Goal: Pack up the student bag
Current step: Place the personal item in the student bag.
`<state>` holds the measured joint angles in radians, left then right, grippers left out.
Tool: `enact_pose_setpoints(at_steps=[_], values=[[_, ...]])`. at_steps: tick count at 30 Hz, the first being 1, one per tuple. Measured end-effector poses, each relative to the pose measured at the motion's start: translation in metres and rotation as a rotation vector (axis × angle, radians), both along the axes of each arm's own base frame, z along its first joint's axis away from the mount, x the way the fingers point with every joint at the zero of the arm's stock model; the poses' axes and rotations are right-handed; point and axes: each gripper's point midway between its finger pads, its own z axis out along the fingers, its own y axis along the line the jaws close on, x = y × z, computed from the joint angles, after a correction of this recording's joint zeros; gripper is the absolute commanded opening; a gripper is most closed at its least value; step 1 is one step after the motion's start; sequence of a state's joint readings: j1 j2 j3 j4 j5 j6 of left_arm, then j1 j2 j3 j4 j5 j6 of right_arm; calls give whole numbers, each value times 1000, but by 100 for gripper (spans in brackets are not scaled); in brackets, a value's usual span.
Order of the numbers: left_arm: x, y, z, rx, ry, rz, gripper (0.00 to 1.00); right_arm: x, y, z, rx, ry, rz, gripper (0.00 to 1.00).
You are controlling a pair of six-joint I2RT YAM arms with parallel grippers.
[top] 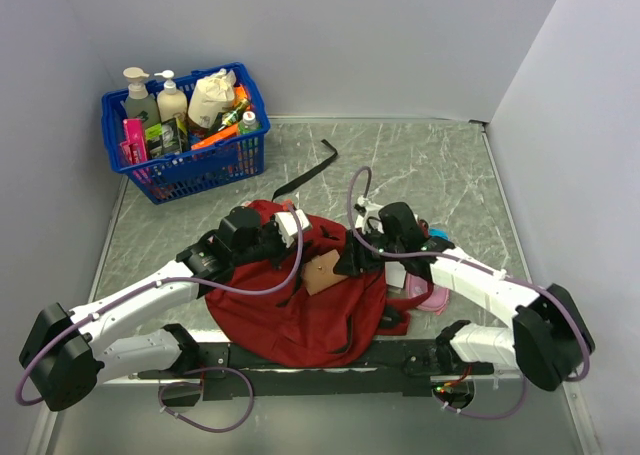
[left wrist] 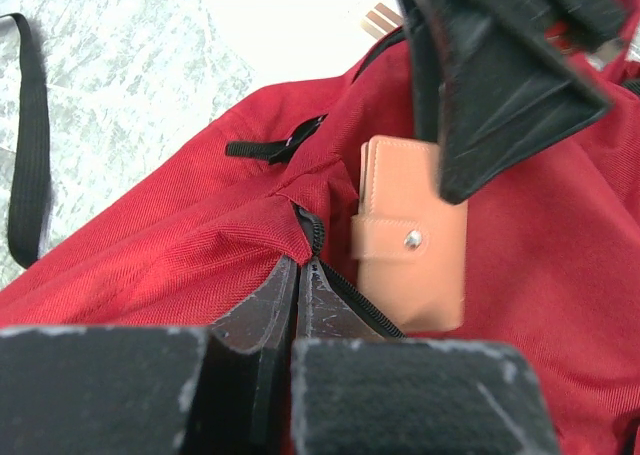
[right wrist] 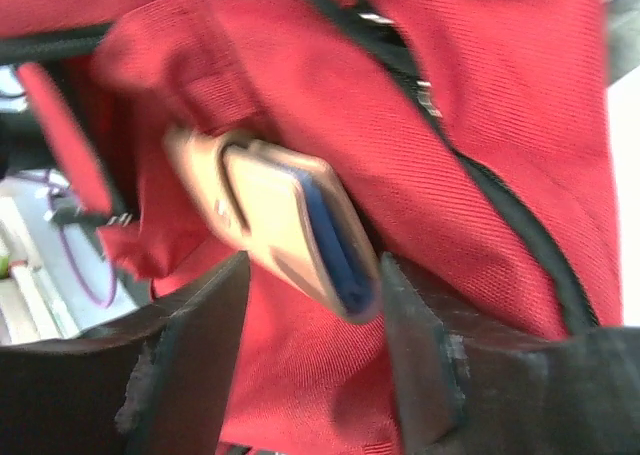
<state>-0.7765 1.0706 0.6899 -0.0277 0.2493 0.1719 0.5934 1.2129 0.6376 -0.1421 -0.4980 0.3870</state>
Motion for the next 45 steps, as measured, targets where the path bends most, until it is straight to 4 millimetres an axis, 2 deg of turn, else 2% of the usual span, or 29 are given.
enact_pose_setpoints(at_steps=[3, 9, 11, 14, 16, 17, 20, 23, 26, 30, 37, 40, 45], values=[[0, 0, 0, -1, -1, 0, 1, -5, 2, 18, 52, -23, 14, 48], [0, -2, 2, -9, -4, -7, 1, -15, 10, 68, 199, -102, 33, 45], [0, -2, 2, -9, -4, -8, 1, -16, 12, 73, 224, -110, 34, 44], [-1, -2, 2, -13, -6, -11, 1, -17, 13, 65, 228, -82, 30, 43], [-1, -2, 2, -14, -6, -12, 1, -18, 12, 52, 204, -44, 23, 61], [-1, -2, 2, -14, -7, -12, 1, -18, 11, 45, 183, -28, 15, 66], [-2, -1, 2, -17, -9, -13, 1, -13, 0, 29, 91, -7, -38, 76], [-3, -1, 3, -20, -11, -13, 1, -4, -11, 26, 12, -39, -95, 80], [-3, -1, 2, -20, -11, -13, 1, 1, -20, 26, -26, -75, -139, 80], [-3, -1, 2, -19, -11, -14, 1, 7, -21, 20, -52, -84, -159, 79], [-3, -1, 1, -18, -8, -14, 1, 10, 3, -17, -90, -23, -108, 74], [-3, 0, 1, -17, -8, -13, 1, 12, 12, -14, -50, -38, -103, 70], [-4, 0, -1, -15, -5, -13, 1, 7, 22, -12, 37, -33, -94, 56]])
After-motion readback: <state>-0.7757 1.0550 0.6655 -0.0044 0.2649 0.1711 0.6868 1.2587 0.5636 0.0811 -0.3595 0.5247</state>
